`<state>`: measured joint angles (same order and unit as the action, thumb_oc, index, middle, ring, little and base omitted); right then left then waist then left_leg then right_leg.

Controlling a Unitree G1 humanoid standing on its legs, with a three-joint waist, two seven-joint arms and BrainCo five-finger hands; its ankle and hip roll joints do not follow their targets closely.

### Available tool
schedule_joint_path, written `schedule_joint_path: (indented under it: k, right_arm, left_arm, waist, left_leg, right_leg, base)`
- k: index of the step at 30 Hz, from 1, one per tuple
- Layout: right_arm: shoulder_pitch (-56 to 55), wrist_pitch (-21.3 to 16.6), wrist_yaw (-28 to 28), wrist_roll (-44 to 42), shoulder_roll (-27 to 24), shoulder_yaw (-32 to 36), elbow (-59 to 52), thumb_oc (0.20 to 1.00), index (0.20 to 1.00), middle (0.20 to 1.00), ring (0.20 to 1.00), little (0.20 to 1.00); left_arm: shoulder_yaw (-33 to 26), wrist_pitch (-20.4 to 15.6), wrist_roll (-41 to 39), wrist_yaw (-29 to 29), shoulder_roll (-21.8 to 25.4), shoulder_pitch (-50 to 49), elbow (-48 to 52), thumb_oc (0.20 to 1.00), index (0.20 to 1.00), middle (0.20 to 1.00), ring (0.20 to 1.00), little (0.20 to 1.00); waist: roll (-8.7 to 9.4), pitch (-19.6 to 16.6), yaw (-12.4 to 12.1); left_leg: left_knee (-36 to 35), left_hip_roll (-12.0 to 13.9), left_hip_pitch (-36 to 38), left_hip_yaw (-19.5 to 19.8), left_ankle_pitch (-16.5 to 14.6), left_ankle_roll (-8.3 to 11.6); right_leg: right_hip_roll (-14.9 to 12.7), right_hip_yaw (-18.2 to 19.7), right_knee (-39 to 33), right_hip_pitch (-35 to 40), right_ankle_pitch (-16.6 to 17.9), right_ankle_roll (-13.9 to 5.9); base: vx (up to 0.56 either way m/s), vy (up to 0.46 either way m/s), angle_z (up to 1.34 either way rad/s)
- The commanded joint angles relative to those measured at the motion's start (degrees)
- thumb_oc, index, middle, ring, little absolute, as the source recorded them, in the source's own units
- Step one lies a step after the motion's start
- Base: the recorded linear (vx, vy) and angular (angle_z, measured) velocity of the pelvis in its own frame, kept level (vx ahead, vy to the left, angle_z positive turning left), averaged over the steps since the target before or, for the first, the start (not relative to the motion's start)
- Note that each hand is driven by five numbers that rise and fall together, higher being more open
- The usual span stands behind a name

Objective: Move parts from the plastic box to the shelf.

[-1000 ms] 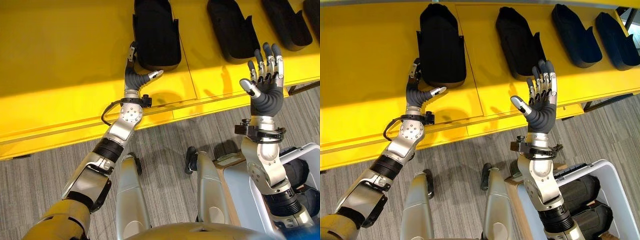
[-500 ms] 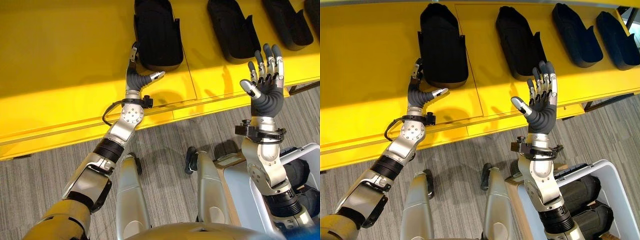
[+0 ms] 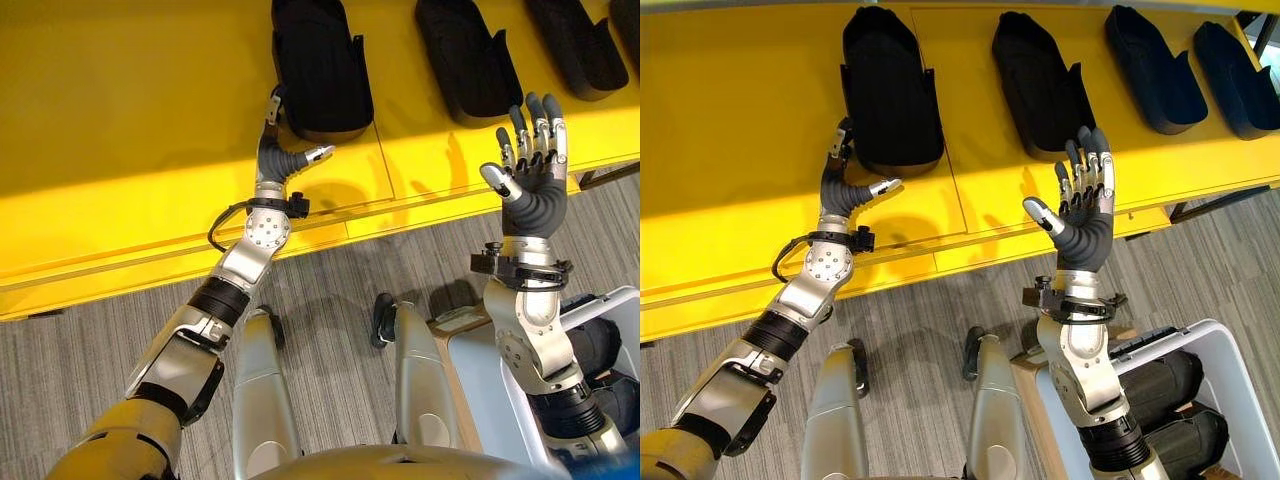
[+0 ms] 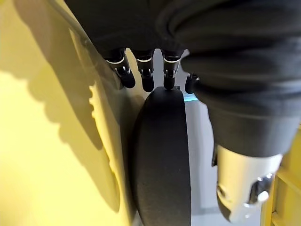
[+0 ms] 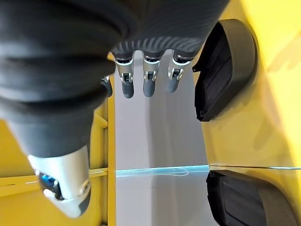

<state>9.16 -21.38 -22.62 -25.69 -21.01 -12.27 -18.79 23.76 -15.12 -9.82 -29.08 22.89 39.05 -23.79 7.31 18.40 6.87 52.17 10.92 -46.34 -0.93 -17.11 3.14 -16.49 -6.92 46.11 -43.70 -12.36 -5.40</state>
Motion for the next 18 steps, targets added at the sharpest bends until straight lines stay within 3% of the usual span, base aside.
schedule_joint_path:
  k: [1,2,3,5,6,8,9,11,12,13,15,16,18]
  right_arm:
    - [1.79,-3.45,0.57,-0.17,-2.68,1.85,-5.57,1.000,1.000,1.000,1.000,1.000]
    - [1.79,-3.43,0.62,-0.15,-2.67,1.92,-5.61,1.000,1.000,1.000,1.000,1.000]
    - [1.75,-3.45,0.69,-0.25,-2.66,1.84,-5.58,1.000,1.000,1.000,1.000,1.000]
    - [1.86,-3.53,0.64,-0.27,-2.70,1.82,-5.56,1.000,1.000,1.000,1.000,1.000]
    - [1.89,-3.54,0.65,-0.32,-2.73,1.88,-5.59,1.000,1.000,1.000,1.000,1.000]
    - [1.86,-3.46,0.69,-0.36,-2.77,1.70,-5.58,1.000,1.000,1.000,1.000,1.000]
    - [1.82,-3.48,0.69,-0.35,-2.80,1.79,-5.64,1.000,1.000,1.000,1.000,1.000]
    - [1.75,-3.44,0.74,-0.26,-2.79,1.73,-5.60,1.000,1.000,1.000,1.000,1.000]
    - [1.72,-3.48,0.69,-0.25,-2.72,1.78,-5.61,1.000,1.000,1.000,1.000,1.000]
    - [1.68,-3.46,0.70,-0.25,-2.73,1.71,-5.57,1.000,1.000,1.000,1.000,1.000]
    - [1.35,-3.36,0.50,-0.05,-2.65,2.09,-5.71,1.000,1.000,1.000,1.000,1.000]
    - [1.10,-3.32,0.39,0.08,-2.66,2.29,-5.75,1.000,1.000,1.000,1.000,1.000]
    - [0.68,-3.33,0.24,0.30,-2.45,3.02,-5.79,1.000,1.000,1.000,1.000,1.000]
  left_arm:
    - [5.84,0.45,0.89,4.00,-3.53,-0.40,-0.37,1.000,1.000,1.000,1.000,1.000]
    - [5.91,0.49,0.93,4.06,-3.56,-0.36,-0.47,1.000,1.000,1.000,1.000,1.000]
    - [5.84,0.52,0.95,4.08,-3.58,-0.43,-0.55,1.000,1.000,1.000,1.000,1.000]
    - [5.96,0.53,0.91,4.06,-3.72,-0.43,-0.86,1.000,1.000,1.000,1.000,1.000]
    - [5.94,0.48,0.88,4.07,-3.71,-0.41,-0.73,1.000,1.000,1.000,1.000,1.000]
    - [5.90,0.52,0.77,4.11,-3.68,-0.65,-0.73,1.000,1.000,1.000,1.000,1.000]
    - [5.84,0.47,0.79,4.07,-3.62,-0.68,-0.71,1.000,1.000,1.000,1.000,1.000]
    - [5.23,0.22,0.50,3.87,-3.43,-1.21,-0.46,1.000,1.000,1.000,1.000,1.000]
    - [4.66,-0.05,0.00,3.66,-3.30,-1.54,-0.29,1.000,1.000,1.000,1.000,1.000]
    - [4.63,-0.04,-0.02,3.67,-3.31,-1.62,-0.31,1.000,1.000,1.000,1.000,1.000]
    - [1.91,-0.94,-2.27,3.09,-2.33,-3.80,1.31,1.000,1.000,1.000,1.000,1.000]
    - [0.37,-1.21,-3.01,2.77,-1.75,-5.24,2.14,1.000,1.000,1.000,1.000,1.000]
    - [-2.53,-1.72,-4.35,2.36,-0.94,-7.72,3.43,1.000,1.000,1.000,1.000,1.000]
  waist:
    - [-1.83,1.28,1.21]
    - [-1.78,1.45,1.22]
    - [-1.88,1.26,1.20]
    - [-1.93,1.29,1.17]
    - [-1.87,1.47,1.17]
    - [-1.97,1.34,1.14]
    - [-1.94,1.54,1.13]
    - [-2.06,1.39,1.05]
    - [-2.00,1.59,0.98]
    - [-2.05,1.41,0.98]
    - [-2.09,1.63,0.69]
    - [-2.17,1.39,0.55]
    - [-2.14,1.60,0.16]
  left_leg:
    - [-4.69,4.30,0.22,3.66,2.30,3.20]
    - [-5.02,4.01,-0.47,3.68,3.91,2.87]
    - [-4.66,4.25,0.16,3.66,2.32,3.20]
    - [-4.73,4.25,0.21,3.61,2.34,3.23]
    - [-5.11,3.97,-0.44,3.64,3.93,2.89]
    - [-4.78,4.21,0.24,3.61,2.39,3.24]
    - [-5.22,3.93,-0.40,3.67,4.02,2.89]
    - [-4.83,4.20,0.26,3.61,2.41,3.18]
    - [-5.24,3.94,-0.39,3.58,4.02,2.83]
    - [-4.86,4.22,0.26,3.57,2.42,3.17]
    - [-5.13,3.94,-0.59,3.68,4.12,2.82]
    - [-4.73,4.19,0.01,3.65,2.53,3.18]
    - [-5.06,3.88,-0.73,3.72,4.12,2.82]
  right_leg:
    - [-2.20,1.87,-1.28,3.66,-1.11,-2.33]
    - [-2.29,1.84,-1.76,3.11,0.31,-1.96]
    - [-2.21,1.85,-1.17,3.66,-1.15,-2.33]
    - [-2.20,1.85,-1.09,3.64,-1.21,-2.30]
    - [-2.29,1.86,-1.64,3.08,0.21,-1.92]
    - [-2.23,1.91,-1.10,3.61,-1.18,-2.29]
    - [-2.32,1.82,-1.61,3.02,0.23,-1.92]
    - [-2.20,1.89,-1.16,3.64,-1.16,-2.28]
    - [-2.30,1.82,-1.68,3.09,0.28,-1.89]
    - [-2.23,1.85,-1.17,3.65,-1.14,-2.26]
    - [-2.31,1.79,-1.55,2.97,0.36,-1.84]
    - [-2.28,1.75,-1.01,3.49,-1.06,-2.17]
    - [-2.39,1.62,-1.52,2.99,0.41,-1.74]
  base:
    - [-0.08,0.009,0.01]
    - [0.09,-0.013,0.00]
    - [0.00,0.000,0.00]
    - [0.00,-0.004,0.00]
    - [0.00,0.000,0.00]
    - [0.00,0.000,0.00]
    - [0.00,0.000,0.00]
    - [0.00,0.000,0.00]
    - [0.00,0.000,0.00]
    - [0.00,0.000,0.00]
    - [0.00,0.000,0.00]
    - [-0.08,0.013,-0.01]
    - [0.00,0.001,-0.02]
